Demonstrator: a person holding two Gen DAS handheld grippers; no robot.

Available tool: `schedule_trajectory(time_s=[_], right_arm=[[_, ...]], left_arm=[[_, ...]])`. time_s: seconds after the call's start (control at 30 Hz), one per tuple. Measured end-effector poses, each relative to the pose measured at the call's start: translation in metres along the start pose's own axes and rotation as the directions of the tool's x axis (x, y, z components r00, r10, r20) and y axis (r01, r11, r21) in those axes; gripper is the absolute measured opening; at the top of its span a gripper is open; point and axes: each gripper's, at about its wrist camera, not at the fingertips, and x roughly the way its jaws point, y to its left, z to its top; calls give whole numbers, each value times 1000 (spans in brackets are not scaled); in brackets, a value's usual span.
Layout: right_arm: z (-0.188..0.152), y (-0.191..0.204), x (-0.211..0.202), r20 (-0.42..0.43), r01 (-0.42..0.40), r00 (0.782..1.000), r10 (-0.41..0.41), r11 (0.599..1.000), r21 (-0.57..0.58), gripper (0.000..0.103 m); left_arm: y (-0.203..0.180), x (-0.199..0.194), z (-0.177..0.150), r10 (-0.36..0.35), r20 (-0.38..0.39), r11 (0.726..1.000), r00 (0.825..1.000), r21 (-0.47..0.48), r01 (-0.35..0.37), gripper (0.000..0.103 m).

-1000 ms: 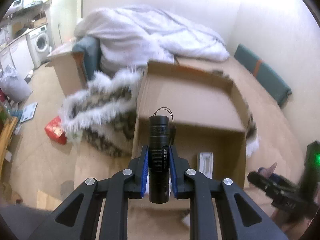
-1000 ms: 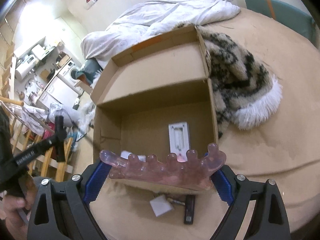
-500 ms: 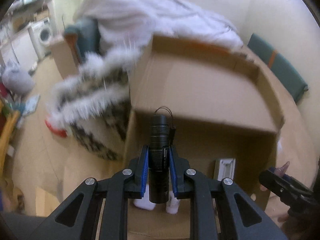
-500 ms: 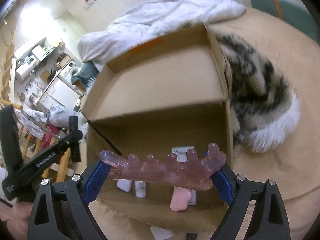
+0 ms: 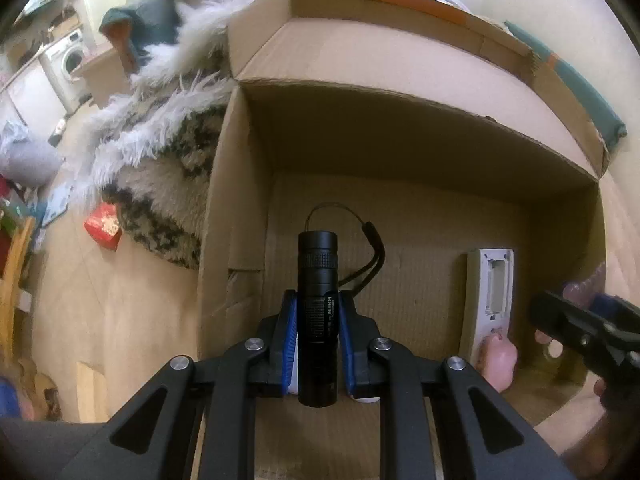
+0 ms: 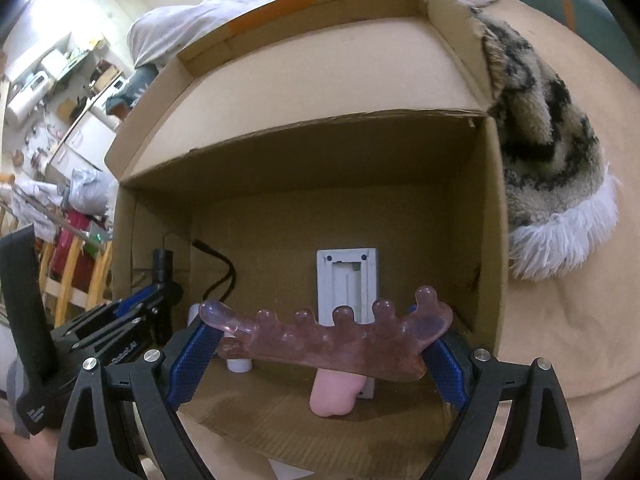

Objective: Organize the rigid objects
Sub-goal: 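Carry the comb and flashlight into the box with both tools, then open the left tool releasing the flashlight while the right tool releases the comb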

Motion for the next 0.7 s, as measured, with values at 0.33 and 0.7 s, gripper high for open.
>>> schedule_trajectory(time_s=[0.33,0.7], right_arm=[[2,16,9,1,69,998,-69,997,-40,98],[6,7,3,38,36,999,-36,999,8,103]], left_arm=[[-15,-1,-6,23,-8,999,1000,47,-22,17],[-21,-16,-1,44,37,997,998,60,-46,27]])
